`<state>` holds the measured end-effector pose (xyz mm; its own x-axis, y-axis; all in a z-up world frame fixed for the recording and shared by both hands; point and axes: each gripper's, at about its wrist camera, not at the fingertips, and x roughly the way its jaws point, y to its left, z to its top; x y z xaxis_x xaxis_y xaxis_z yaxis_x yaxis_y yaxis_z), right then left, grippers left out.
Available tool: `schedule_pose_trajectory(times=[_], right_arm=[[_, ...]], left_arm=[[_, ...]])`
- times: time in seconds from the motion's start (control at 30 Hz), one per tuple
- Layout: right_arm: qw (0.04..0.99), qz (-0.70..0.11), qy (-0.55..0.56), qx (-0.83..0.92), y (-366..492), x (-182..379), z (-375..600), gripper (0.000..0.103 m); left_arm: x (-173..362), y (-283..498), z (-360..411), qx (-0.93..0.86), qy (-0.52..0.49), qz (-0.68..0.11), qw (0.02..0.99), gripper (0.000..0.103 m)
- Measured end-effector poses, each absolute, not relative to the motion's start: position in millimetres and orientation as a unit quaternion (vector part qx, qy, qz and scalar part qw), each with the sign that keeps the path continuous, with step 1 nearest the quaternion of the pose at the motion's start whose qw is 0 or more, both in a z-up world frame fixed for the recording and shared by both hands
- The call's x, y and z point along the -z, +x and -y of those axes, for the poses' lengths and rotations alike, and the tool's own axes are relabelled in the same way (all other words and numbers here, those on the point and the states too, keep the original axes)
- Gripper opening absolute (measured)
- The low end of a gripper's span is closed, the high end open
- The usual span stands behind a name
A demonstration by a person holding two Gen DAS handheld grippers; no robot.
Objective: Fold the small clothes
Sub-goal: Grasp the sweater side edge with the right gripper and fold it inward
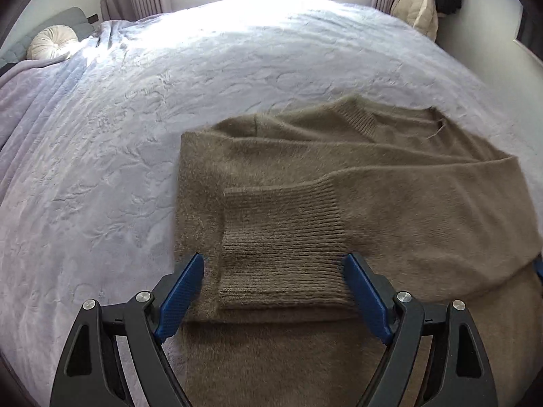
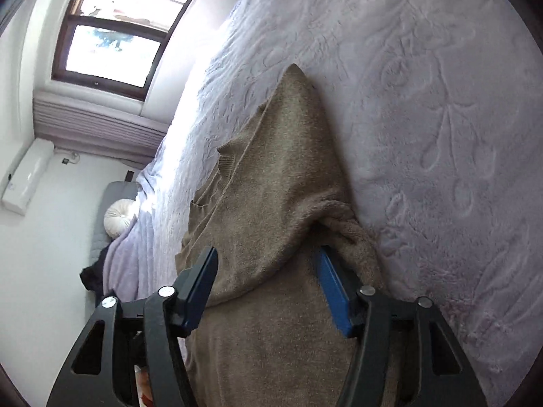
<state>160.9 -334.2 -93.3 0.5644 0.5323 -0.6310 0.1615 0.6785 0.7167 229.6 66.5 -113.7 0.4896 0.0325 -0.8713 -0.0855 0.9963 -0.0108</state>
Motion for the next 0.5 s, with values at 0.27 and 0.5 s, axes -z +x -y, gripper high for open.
schedule_pose_trajectory(times=[0.27,0.5], right_arm=[[0.829,-0.428,0.351,-0.078,172,100,345,0.007],[0.811,-0.435,0.383,-0.082,150,108,360,0.009]], left_arm=[[127,229,-74,-0.037,-0.036,-0.489,0.871,0.103],[123,221,-85,-0.028,-0.051,-0.491,0.869,0.103]])
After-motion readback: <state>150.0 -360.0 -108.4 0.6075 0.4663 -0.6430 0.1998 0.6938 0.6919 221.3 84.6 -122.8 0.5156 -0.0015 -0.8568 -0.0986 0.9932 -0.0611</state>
